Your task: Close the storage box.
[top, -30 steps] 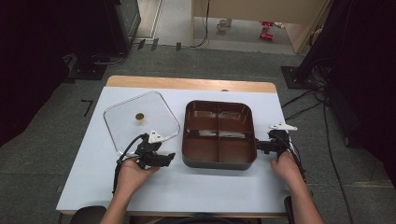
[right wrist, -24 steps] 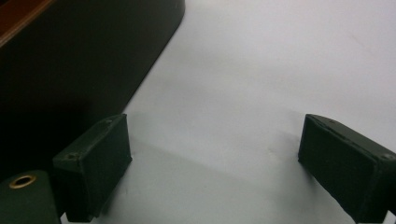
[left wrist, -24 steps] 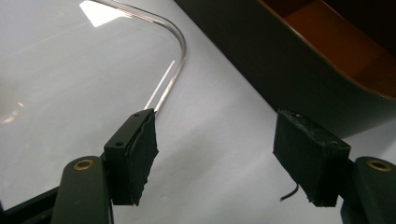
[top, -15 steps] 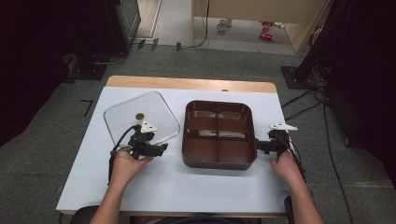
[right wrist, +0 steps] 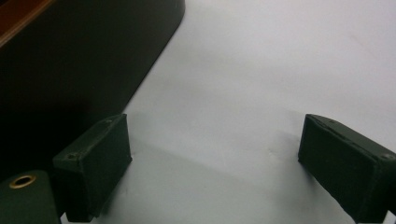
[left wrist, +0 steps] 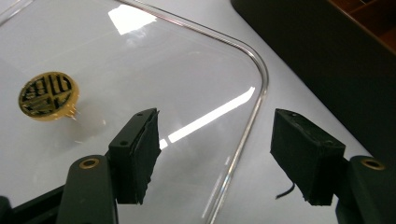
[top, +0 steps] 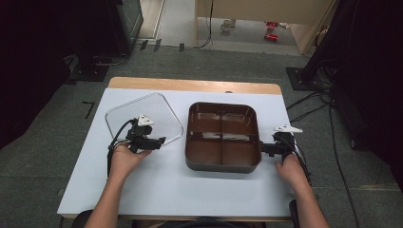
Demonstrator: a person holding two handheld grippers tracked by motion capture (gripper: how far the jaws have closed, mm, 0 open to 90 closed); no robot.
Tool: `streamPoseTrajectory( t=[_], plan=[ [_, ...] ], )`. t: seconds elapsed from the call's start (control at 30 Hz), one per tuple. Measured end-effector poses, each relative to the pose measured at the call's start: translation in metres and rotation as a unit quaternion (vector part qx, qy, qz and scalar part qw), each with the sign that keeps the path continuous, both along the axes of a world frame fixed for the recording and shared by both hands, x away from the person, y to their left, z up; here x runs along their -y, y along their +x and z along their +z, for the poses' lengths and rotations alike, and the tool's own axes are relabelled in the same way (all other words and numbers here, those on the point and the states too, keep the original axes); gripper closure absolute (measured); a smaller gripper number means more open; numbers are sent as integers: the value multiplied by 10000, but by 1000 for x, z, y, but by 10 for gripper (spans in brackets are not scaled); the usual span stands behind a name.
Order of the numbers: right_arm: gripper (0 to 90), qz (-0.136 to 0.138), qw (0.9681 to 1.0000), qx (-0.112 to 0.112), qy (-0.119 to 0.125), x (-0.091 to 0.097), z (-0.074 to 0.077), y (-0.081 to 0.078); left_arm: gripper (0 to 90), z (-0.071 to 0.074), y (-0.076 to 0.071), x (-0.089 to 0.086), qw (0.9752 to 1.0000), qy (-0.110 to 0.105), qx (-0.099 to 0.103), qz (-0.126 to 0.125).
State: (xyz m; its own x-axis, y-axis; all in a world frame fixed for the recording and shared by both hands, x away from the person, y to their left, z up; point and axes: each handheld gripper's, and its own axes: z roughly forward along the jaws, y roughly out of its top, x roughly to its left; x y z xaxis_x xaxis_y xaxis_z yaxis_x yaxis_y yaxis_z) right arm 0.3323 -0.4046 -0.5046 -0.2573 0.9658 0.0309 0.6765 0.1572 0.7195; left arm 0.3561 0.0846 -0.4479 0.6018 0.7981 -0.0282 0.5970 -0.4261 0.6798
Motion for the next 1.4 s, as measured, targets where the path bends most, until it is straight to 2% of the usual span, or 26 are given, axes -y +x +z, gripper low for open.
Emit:
streamPoseTrajectory(
  t=[0.07, 0.23, 0.5, 0.87, 1.07, 1.4],
  plan=[
    [87, -1, 10000, -2, 1, 0, 0, 0, 341, 2, 4, -1, 10000, 70, 19, 36],
    [87, 2, 10000, 1, -1, 0, 0, 0, 352, 5, 14, -3, 9999, 85, 63, 74],
    [87, 1, 10000, 1, -4, 0, 0, 0, 356, 13, 29, -15, 9995, 28, 158, 255],
    [87, -2, 10000, 2, -2, 0, 0, 0, 371, 13, 46, -27, 9986, 13, 269, 445],
    [87, 1, 10000, 3, -5, 0, 0, 0, 381, 6, 54, -36, 9975, -20, 321, 630],
    [87, -5, 10000, -3, 1, 0, 0, 0, 406, -12, 66, -43, 9964, 132, 146, 821]
  ],
)
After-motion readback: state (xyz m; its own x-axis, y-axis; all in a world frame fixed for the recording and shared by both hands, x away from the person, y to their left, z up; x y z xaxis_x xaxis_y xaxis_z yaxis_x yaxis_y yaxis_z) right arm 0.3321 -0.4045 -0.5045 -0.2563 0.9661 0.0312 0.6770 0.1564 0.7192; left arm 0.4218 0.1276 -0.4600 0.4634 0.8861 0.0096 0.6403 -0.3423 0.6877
